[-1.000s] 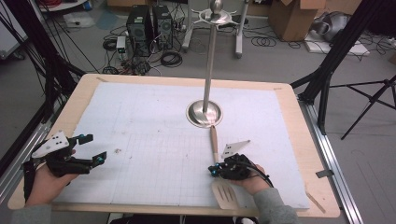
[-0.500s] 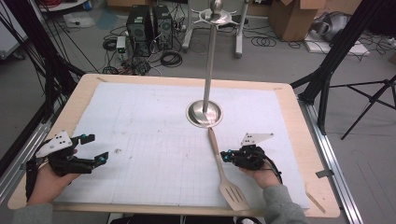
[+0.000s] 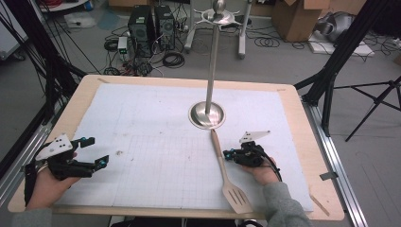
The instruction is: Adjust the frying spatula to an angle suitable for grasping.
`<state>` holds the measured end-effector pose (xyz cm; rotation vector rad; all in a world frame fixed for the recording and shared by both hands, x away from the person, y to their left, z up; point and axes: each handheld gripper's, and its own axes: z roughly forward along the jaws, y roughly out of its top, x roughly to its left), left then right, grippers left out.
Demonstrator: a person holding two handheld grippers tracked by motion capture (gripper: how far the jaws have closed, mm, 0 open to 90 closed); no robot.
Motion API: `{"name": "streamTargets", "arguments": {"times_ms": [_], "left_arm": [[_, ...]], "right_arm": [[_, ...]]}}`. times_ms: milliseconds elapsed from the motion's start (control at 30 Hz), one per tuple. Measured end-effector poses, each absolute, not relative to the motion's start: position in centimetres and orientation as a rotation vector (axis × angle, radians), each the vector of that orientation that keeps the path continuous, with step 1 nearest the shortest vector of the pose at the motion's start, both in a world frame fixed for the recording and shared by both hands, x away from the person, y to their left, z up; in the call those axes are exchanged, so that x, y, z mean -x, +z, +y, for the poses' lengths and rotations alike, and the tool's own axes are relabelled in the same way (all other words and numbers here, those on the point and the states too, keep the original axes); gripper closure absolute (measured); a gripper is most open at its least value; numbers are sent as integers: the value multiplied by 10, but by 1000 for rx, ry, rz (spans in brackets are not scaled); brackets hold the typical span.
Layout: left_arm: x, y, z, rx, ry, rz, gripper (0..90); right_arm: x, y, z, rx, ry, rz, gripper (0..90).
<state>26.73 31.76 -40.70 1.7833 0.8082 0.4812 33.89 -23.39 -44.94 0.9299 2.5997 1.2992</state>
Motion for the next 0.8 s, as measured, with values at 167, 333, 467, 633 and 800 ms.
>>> {"name": "streamTargets", "arguments": {"times_ms": [167, 333, 467, 633, 800], "left_arm": [[-266, -408, 319, -1791, 487, 819, 83], [-263, -409, 322, -1795, 490, 827, 83], [-260, -409, 325, -1794, 497, 839, 83], [-257, -410, 329, -1792, 505, 850, 83], [-256, -409, 331, -1786, 510, 850, 83]], "right_arm": [[-343, -447, -223, -858, 1336, 2634, 900], [-345, -445, -216, -798, 1310, 2648, 900], [-348, -443, -208, -764, 1292, 2669, 900], [-351, -442, -194, -703, 1282, 2698, 900], [-352, -441, -193, -692, 1280, 2694, 900]]}}
